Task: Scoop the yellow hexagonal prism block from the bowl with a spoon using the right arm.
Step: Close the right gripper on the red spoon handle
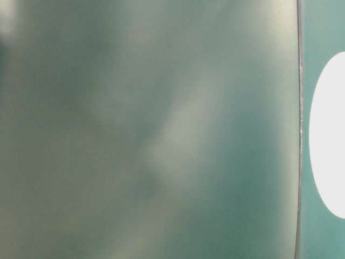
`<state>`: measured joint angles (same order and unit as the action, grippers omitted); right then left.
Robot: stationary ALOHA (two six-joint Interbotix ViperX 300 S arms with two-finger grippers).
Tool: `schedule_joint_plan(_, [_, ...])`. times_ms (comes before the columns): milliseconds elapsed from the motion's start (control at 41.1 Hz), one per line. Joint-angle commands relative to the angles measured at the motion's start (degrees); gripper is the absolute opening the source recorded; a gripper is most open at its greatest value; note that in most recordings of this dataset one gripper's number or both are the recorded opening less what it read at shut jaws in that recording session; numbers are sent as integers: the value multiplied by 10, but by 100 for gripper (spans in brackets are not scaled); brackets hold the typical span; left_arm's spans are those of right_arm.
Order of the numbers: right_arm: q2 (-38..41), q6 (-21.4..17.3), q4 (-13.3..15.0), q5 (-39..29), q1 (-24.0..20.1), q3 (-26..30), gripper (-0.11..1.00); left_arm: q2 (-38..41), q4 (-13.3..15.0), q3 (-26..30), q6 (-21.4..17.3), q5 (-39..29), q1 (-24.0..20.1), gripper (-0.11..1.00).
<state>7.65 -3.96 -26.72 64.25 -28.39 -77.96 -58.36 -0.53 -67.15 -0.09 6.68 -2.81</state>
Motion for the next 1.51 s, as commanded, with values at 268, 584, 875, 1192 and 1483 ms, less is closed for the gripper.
schedule_joint_plan(268, [-6,0,-3,7,-4,2,57,3,-1,16,0,0,1,0])
schedule_joint_plan(584, [-6,1,-7,7,-3,0,57,3,-1,16,0,-2,1,0])
schedule_joint_plan(875, [-6,1,-10,7,0,0,56,3,-1,16,0,-2,1,0])
schedule_joint_plan(1192, [-6,1,-10,7,0,0,41,3,-1,16,0,-4,1,0])
schedule_joint_plan(1483, [-6,1,-10,7,4,0,40,4,-1,15,0,-6,1,0])
